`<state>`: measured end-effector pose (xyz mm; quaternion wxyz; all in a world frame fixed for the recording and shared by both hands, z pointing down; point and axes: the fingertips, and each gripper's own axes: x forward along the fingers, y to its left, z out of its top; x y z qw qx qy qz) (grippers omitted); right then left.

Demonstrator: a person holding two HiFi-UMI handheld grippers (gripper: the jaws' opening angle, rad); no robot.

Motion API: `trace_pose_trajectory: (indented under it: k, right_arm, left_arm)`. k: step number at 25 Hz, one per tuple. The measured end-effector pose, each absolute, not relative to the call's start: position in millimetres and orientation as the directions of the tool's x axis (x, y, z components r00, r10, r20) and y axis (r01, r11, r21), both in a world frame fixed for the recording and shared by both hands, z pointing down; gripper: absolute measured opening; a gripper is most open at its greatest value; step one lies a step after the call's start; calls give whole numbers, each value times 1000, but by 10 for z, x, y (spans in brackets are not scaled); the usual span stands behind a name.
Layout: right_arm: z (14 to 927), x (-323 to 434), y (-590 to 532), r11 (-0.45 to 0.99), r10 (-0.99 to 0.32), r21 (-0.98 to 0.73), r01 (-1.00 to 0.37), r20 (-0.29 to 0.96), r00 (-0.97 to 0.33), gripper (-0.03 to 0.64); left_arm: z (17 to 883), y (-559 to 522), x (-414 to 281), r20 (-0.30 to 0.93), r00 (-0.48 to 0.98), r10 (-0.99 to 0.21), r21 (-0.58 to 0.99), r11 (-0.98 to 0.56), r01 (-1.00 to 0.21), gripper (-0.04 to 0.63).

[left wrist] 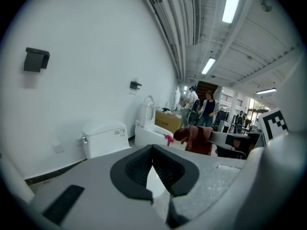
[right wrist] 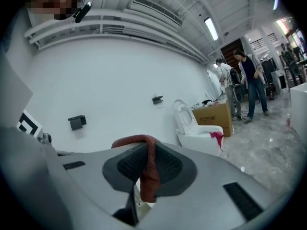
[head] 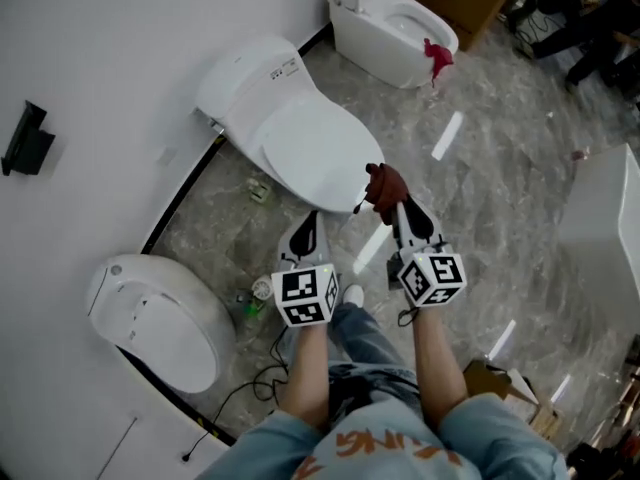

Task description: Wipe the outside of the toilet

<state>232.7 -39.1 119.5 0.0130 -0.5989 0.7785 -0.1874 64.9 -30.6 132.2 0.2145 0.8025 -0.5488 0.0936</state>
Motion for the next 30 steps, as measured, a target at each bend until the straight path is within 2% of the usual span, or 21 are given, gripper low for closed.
trace_pose_trajectory:
  k: [7, 14, 30]
  right_arm:
    - [28, 2037, -637, 313, -945, -231, -921, 16, -326, 47]
    - [-802, 2047, -727, 348, -936, -40, -937, -66, -345, 48]
    - [-1127, 1848, -682, 408, -907, 26, -913, -104, -408, 48]
  left_arm:
    - [238, -569, 576, 201, 340, -919, 172, -308, -936, -6]
    - [-716, -716, 398, 17, 294, -956, 89, -292, -952, -6]
    - [-1008, -599, 385, -35, 321, -947, 27, -322, -946, -5]
